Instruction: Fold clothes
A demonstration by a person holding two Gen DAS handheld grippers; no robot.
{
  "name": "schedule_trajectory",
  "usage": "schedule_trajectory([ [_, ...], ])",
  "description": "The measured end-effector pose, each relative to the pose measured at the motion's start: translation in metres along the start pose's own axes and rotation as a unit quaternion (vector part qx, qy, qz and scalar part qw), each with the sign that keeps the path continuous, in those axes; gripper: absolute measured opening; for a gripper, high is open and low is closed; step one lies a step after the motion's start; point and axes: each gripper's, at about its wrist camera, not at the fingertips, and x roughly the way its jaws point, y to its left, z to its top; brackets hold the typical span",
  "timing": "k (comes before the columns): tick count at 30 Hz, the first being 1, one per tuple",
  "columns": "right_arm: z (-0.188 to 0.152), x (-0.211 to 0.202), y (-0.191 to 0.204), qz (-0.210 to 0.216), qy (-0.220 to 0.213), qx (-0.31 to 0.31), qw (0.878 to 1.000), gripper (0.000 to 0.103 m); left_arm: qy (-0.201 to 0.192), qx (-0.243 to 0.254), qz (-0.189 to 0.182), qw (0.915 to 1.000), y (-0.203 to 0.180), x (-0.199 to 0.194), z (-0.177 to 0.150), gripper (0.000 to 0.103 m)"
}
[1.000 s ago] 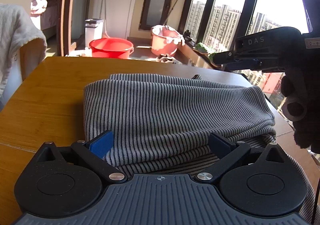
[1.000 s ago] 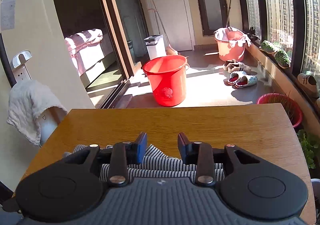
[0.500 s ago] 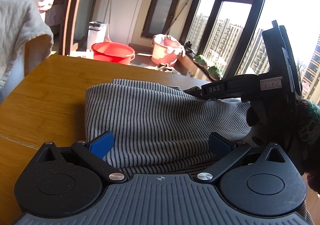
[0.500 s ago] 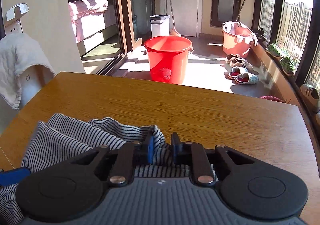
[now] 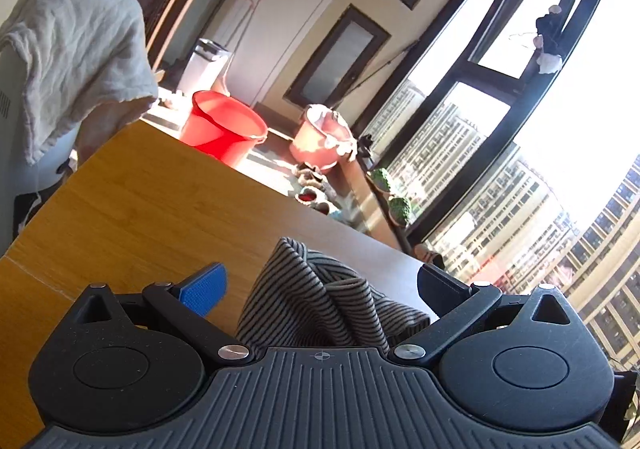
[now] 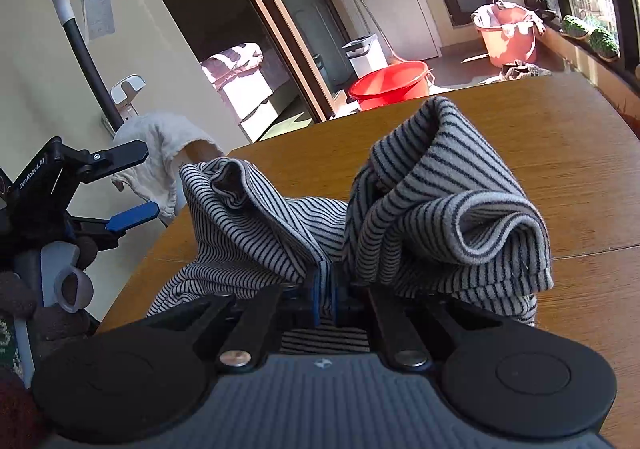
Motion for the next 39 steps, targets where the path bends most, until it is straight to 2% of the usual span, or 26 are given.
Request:
schedule_trajectory([
  [2, -0.004, 0.0, 0.003, -0.004, -0.005, -0.009, 1.0, 0.005, 0.034, -0.004, 0.019, 0.9992, -0.003, 0.033, 0.007, 0.103],
  [5, -0.009, -0.003, 0.006, -0.006, -0.006, -0.021, 1.0, 0.005, 0.08, -0.04, 0.027, 0.9957, 0.005, 0.069, 0.005, 0.103],
  [7, -0.012, -0.004, 0.007, -0.004, -0.006, -0.021, 1.0, 0.005, 0.096, -0.063, 0.022, 0.9932, 0.014, 0.08, -0.001, 0.103],
  [9, -0.016, -0.006, 0.007, -0.005, -0.004, -0.024, 1.0, 0.005, 0.088, -0.064, 0.016, 0.9939, 0.017, 0.074, -0.007, 0.101],
  [10, -0.018, -0.005, 0.007, -0.009, 0.0, -0.027, 1.0, 0.004, 0.082, -0.061, 0.013, 0.9946, 0.017, 0.07, -0.009, 0.097],
  [11, -0.02, -0.005, 0.007, -0.014, 0.005, -0.03, 0.999, 0.005, 0.073, -0.046, 0.016, 0.9961, 0.014, 0.063, -0.012, 0.084],
  [12, -0.023, -0.005, 0.007, -0.027, 0.008, -0.04, 0.999, 0.005, 0.063, -0.019, 0.022, 0.9976, 0.009, 0.053, -0.014, 0.066],
  [13, -0.026, -0.007, 0.007, -0.034, 0.007, -0.046, 0.998, 0.005, 0.055, 0.004, 0.024, 0.9982, 0.005, 0.044, -0.015, 0.059],
  [15, -0.022, -0.015, 0.013, -0.042, -0.001, -0.063, 0.997, 0.006, 0.036, 0.048, 0.012, 0.9981, -0.006, 0.021, -0.021, 0.054],
  [16, -0.019, -0.02, 0.017, -0.045, -0.006, -0.073, 0.996, 0.009, 0.026, 0.069, 0.009, 0.9972, -0.011, 0.01, -0.025, 0.053],
  [18, -0.011, -0.038, 0.036, -0.032, -0.04, -0.117, 0.992, 0.009, 0.012, 0.119, 0.015, 0.9927, -0.023, -0.005, -0.036, 0.052],
  [20, 0.008, -0.059, 0.058, -0.017, -0.09, -0.142, 0.986, 0.011, -0.001, 0.168, 0.022, 0.9855, -0.034, -0.017, -0.048, 0.052],
  [21, 0.02, -0.062, 0.066, -0.02, -0.107, -0.147, 0.983, 0.018, -0.008, 0.188, 0.025, 0.9817, -0.039, -0.022, -0.055, 0.052],
  [22, 0.033, -0.058, 0.075, -0.03, -0.115, -0.152, 0.981, 0.033, -0.014, 0.202, 0.026, 0.979, -0.042, -0.027, -0.06, 0.052],
  [23, 0.046, -0.054, 0.083, -0.039, -0.122, -0.157, 0.979, 0.041, -0.02, 0.208, 0.025, 0.9776, -0.045, -0.03, -0.064, 0.052],
  [24, 0.058, -0.043, 0.087, -0.046, -0.117, -0.161, 0.979, 0.05, -0.023, 0.209, 0.023, 0.9773, -0.047, -0.033, -0.067, 0.052],
  [28, 0.086, 0.024, 0.08, -0.104, -0.051, -0.165, 0.98, 0.051, -0.031, 0.212, 0.023, 0.9766, -0.048, -0.043, -0.073, 0.052],
  [31, 0.076, 0.042, 0.061, -0.143, 0.001, -0.152, 0.978, 0.047, -0.031, 0.202, 0.022, 0.9786, -0.04, -0.05, -0.076, 0.052],
  [32, 0.067, 0.036, 0.055, -0.139, 0.005, -0.14, 0.98, 0.047, -0.031, 0.199, 0.021, 0.9793, -0.037, -0.053, -0.077, 0.052],
  [35, 0.029, -0.001, 0.038, -0.116, 0.008, -0.101, 0.988, 0.045, -0.025, 0.179, 0.004, 0.9836, -0.026, -0.061, -0.074, 0.054],
  [37, 0.0, -0.022, 0.03, -0.105, 0.002, -0.082, 0.991, 0.045, -0.024, 0.162, -0.017, 0.9864, -0.023, -0.067, -0.069, 0.059],
  [39, -0.016, -0.034, 0.03, -0.113, -0.015, -0.089, 0.989, 0.045, -0.028, 0.139, -0.034, 0.9893, -0.024, -0.071, -0.063, 0.067],
])
